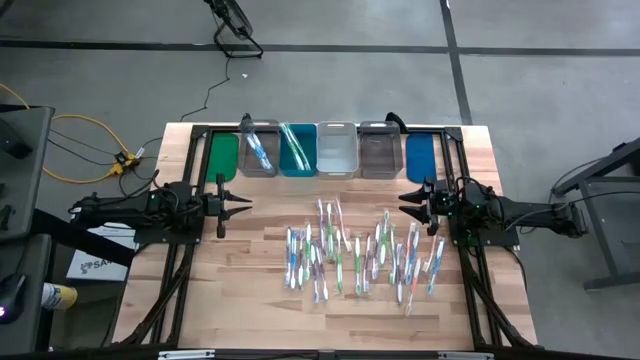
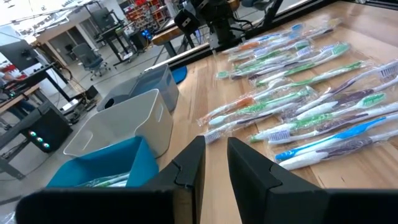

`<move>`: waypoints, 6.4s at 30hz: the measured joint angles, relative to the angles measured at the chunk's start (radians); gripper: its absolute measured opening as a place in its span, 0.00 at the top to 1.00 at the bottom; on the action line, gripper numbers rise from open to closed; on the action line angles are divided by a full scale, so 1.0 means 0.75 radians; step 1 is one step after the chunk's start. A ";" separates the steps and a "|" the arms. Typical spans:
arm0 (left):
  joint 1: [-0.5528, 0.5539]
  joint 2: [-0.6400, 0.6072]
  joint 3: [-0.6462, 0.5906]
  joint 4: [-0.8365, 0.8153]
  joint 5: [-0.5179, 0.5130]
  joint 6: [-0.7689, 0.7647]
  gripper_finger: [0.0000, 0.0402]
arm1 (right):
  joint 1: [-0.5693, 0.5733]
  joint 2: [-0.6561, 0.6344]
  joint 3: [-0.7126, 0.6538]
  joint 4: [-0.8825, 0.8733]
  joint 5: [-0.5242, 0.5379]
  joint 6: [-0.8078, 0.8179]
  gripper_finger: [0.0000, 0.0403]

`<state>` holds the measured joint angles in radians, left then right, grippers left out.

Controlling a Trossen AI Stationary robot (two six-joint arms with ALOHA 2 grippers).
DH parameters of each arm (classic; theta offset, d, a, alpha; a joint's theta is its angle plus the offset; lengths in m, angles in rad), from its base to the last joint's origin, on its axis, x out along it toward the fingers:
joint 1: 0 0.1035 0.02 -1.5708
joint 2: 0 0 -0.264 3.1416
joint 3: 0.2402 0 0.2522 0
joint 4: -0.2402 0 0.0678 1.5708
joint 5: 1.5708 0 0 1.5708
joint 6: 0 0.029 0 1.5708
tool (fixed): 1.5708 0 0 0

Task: Pick & Place Toothbrushes
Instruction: Put the orange toothbrush into the right black bin

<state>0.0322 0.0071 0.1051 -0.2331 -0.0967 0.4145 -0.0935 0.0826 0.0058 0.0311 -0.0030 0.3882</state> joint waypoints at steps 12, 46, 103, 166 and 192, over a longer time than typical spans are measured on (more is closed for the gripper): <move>0.000 0.000 -0.001 0.000 -0.002 0.000 0.84 | 0.000 0.000 0.000 0.002 0.000 0.273 0.56; 0.000 -0.001 -0.002 -0.001 -0.001 -0.001 0.84 | 0.002 0.768 0.962 -1.169 0.165 1.100 0.56; 0.001 0.000 -0.003 -0.001 -0.001 0.000 0.84 | 0.222 1.909 0.913 -1.475 -0.216 2.167 0.56; 0.000 0.000 -0.003 -0.001 -0.001 0.000 0.84 | 0.217 1.698 0.951 -1.517 -0.149 2.084 0.97; 0.000 0.000 -0.003 -0.001 -0.001 0.000 0.84 | -0.574 1.525 1.435 -1.101 0.230 0.113 0.97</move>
<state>0.0324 0.0071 0.1032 -0.2337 -0.0971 0.4143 -0.5240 1.2266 1.0822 -0.7948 0.1697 0.4727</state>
